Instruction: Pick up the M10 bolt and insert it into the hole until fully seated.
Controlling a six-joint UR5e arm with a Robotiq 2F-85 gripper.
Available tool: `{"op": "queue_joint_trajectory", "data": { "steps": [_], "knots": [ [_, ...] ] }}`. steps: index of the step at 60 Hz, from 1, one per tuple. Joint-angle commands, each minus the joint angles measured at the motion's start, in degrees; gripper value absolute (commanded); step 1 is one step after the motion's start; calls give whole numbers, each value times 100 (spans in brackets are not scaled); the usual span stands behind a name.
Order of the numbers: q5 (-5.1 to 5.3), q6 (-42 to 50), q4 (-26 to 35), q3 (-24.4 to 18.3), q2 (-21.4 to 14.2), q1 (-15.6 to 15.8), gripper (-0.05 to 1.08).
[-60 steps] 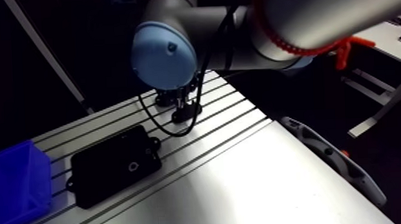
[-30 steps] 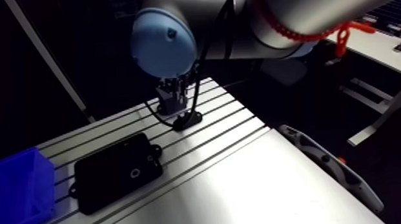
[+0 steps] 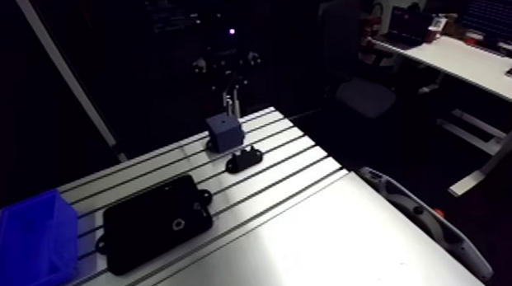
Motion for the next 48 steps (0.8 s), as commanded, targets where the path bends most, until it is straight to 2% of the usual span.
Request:
{"op": "queue_joint_trajectory", "data": {
  "steps": [1, 2, 3, 5, 6, 13, 15, 22, 39, 48],
  "knots": [
    [-326, 463, 1340, -1033, 197, 254, 108],
    [-440, 545, 1426, -1148, 260, 324, 108],
    [-440, 545, 1426, -1148, 260, 324, 108],
    [-645, 654, 1593, -1337, 352, 402, 108],
    [-712, 708, 1703, -1418, 403, 428, 108],
    [-741, 761, 2136, -1754, 601, 474, 108],
    [-750, 761, 2380, -1968, 744, 518, 108],
    [-759, 770, 2596, -2275, 976, 547, 108],
    [-759, 933, 2619, -2882, 1467, 627, 108],
    [-743, 953, 2596, -2954, 1555, 643, 108]
  ]
}}
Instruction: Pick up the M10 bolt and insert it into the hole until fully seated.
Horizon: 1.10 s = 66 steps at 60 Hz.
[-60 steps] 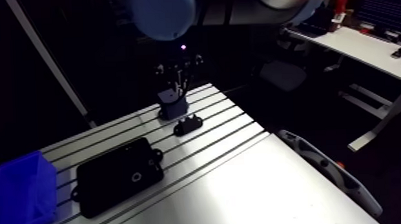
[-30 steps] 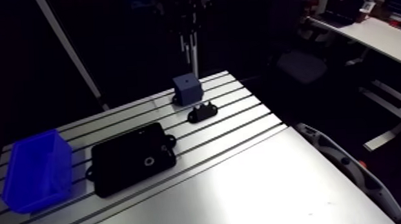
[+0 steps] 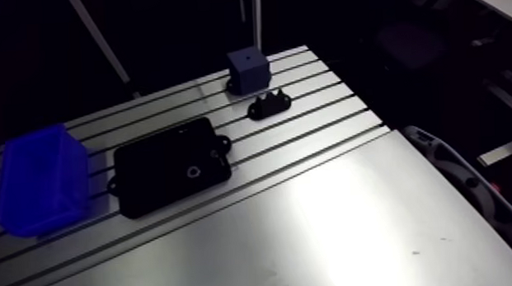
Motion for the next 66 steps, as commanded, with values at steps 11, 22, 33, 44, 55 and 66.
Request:
{"op": "queue_joint_trajectory", "data": {
  "steps": [11, 22, 33, 44, 55, 66],
  "knots": [
    [-11, 327, -46, -222, 290, 137, 108],
    [-3, 331, -246, -163, 312, 204, 108],
    [-11, 261, -464, -102, 321, 197, 108],
    [-20, 223, -484, -126, 355, 171, 108],
    [-20, 303, -477, -83, 391, 152, 108],
    [-5, 268, -468, -92, 505, 109, 108]
  ]
}}
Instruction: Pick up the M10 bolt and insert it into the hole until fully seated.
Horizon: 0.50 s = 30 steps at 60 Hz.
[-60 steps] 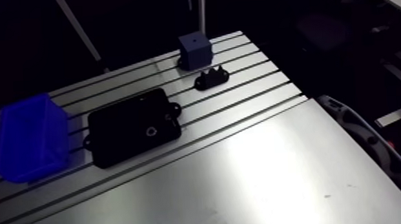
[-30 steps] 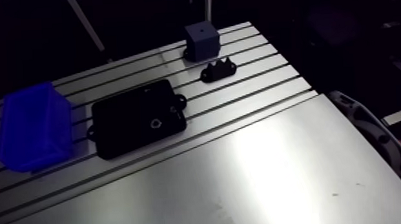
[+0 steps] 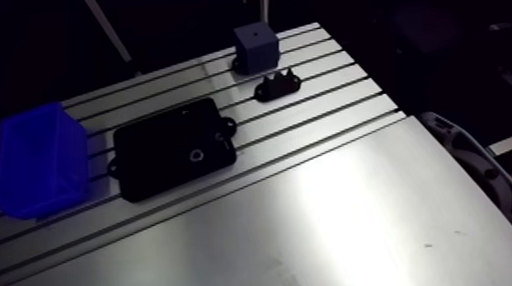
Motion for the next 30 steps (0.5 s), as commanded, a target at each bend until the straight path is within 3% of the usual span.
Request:
{"op": "queue_joint_trajectory", "data": {
  "steps": [1, 30],
  "knots": [
    [28, -10, 3, 1, 120, -46, 108],
    [56, -151, -61, 34, 237, -134, 108]
  ]
}}
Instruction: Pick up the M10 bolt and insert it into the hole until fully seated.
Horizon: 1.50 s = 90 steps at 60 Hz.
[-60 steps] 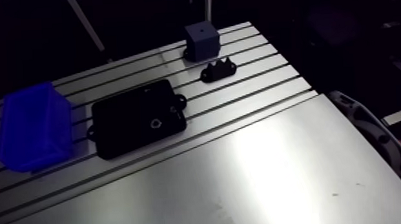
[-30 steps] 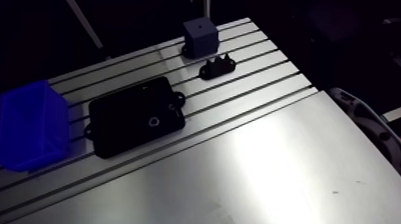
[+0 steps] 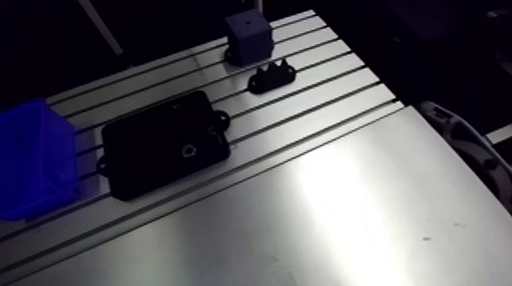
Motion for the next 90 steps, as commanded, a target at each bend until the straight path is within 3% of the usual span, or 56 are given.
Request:
{"op": "queue_joint_trajectory", "data": {
  "steps": [1, 10, 90],
  "knots": [
    [3, -58, -90, 47, 36, -12, 108],
    [-5, -75, -307, 77, 68, -29, 108],
    [-5, -75, -326, 173, 204, -56, 108]
  ]
}}
